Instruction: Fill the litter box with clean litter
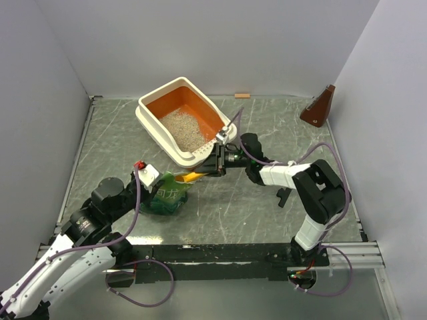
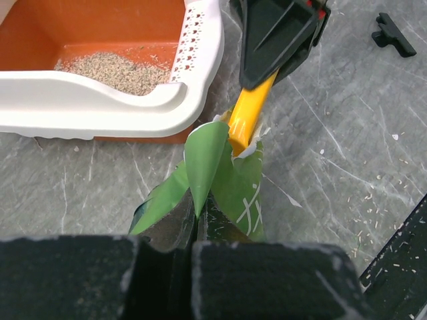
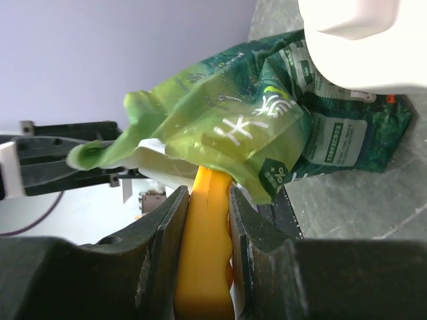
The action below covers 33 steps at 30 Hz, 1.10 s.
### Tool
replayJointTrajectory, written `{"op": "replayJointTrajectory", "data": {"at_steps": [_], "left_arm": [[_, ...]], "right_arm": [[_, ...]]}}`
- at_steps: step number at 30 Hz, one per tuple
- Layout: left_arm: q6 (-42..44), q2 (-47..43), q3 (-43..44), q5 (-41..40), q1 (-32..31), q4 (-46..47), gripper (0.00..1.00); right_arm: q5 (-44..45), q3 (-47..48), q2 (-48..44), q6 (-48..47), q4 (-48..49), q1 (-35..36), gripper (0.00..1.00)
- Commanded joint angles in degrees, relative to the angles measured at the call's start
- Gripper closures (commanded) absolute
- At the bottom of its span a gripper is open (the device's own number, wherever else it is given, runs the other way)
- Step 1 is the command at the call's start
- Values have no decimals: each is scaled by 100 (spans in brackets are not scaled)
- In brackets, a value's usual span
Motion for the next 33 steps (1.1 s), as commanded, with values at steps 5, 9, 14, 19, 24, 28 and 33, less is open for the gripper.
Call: {"op": "replayJointTrajectory", "data": {"at_steps": [5,9,14,19,24,28,33], "left_arm": [[2,-123,-75,112,-66,650,100],[28,-185,-163,164,-84,773,99],[64,-238,-304,305,-93,914,99],[55,-62,-374,349,-128,1063,99],[46,166,-418,332,-189,1213,100],[29,333,-453,244,-251,1353,99],[11,448,-558,165,-347,1547,99]], "right_arm": [[-151,-307,-705,388,791,-528,100],[-186,-457,-907,502,888,-695,100],[-248,-580,-1083,739,1055,-854,100],[-291,-729,-1258,889,1169,-1038,100],[-388,-1010,-1408,1003,1318,-1337,100],[-494,-1212,-1549,890,1240,-1565,100],[-652,-1581,-1610,889,1485,-1908,100]]}}
